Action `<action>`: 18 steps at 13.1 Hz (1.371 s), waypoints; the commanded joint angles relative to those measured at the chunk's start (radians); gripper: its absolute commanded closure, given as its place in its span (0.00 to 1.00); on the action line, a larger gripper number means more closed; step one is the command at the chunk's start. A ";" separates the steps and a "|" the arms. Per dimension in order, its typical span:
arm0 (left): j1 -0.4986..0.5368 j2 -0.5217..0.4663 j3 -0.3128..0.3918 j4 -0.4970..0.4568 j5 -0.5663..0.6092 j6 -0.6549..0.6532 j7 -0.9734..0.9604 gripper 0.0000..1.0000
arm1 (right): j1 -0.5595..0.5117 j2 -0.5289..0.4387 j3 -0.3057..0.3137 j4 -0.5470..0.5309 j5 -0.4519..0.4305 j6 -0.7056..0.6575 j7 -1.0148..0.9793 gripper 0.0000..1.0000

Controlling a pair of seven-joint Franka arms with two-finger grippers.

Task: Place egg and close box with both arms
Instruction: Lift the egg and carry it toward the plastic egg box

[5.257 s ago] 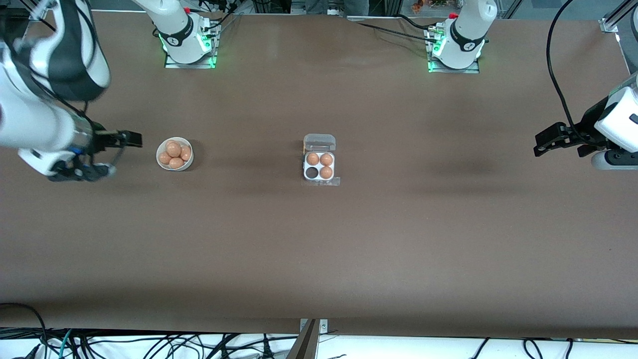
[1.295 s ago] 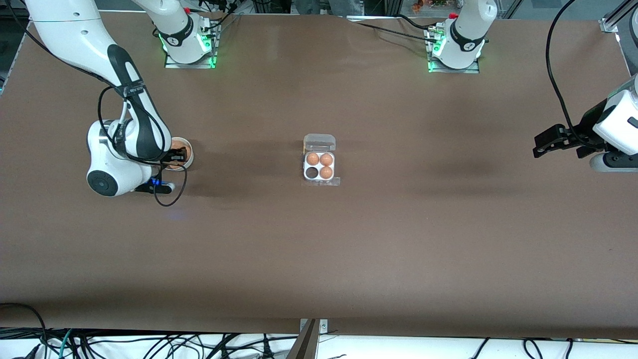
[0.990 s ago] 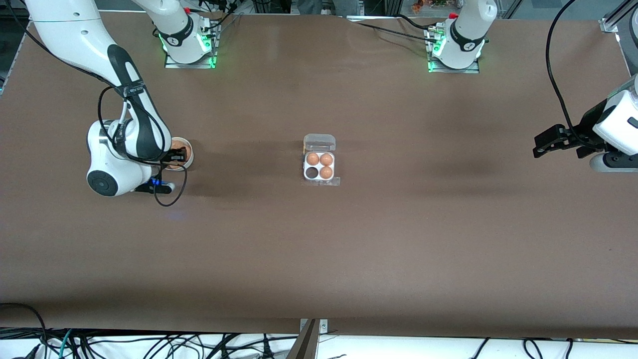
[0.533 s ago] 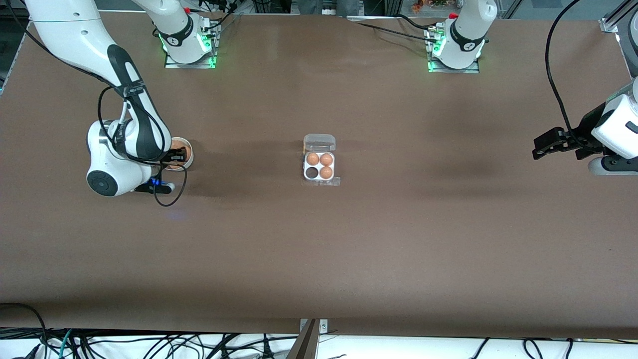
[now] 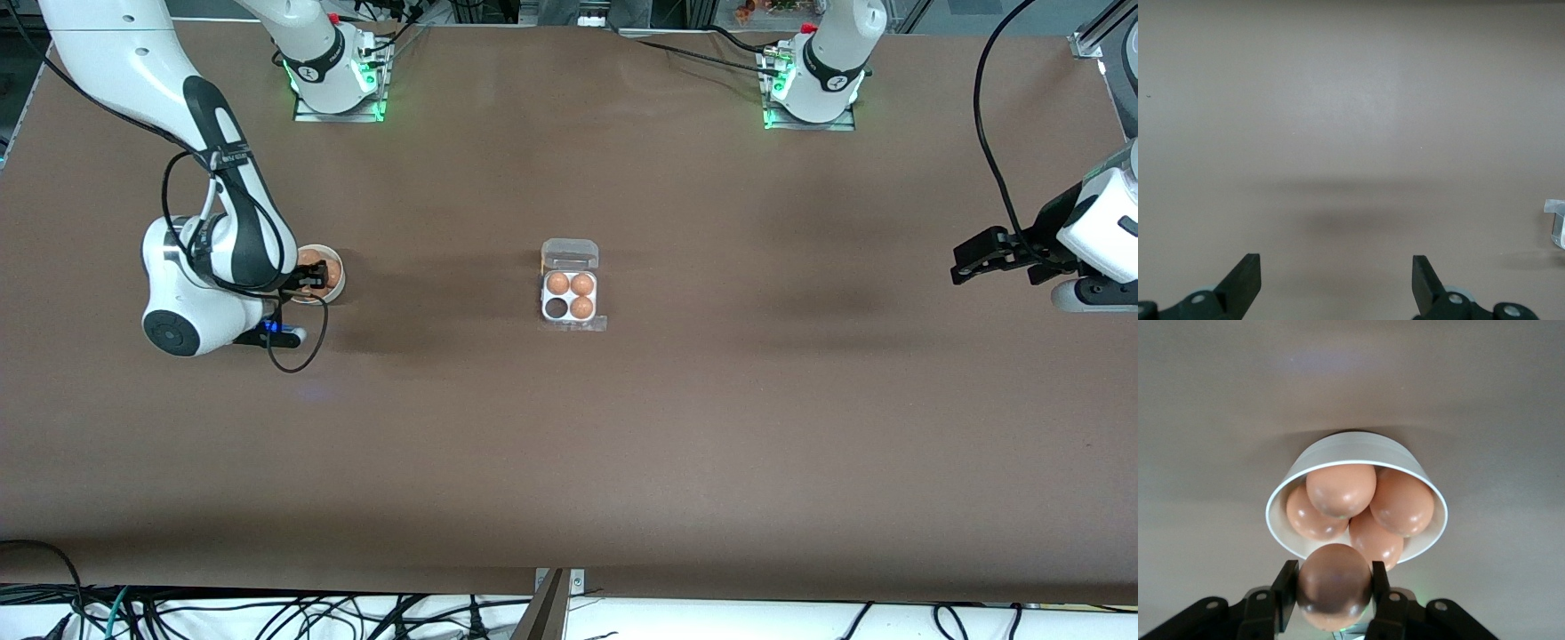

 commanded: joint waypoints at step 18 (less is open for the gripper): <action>0.005 0.012 -0.002 0.030 -0.018 -0.013 0.018 0.00 | 0.199 0.108 0.014 0.441 0.353 -0.067 0.180 0.80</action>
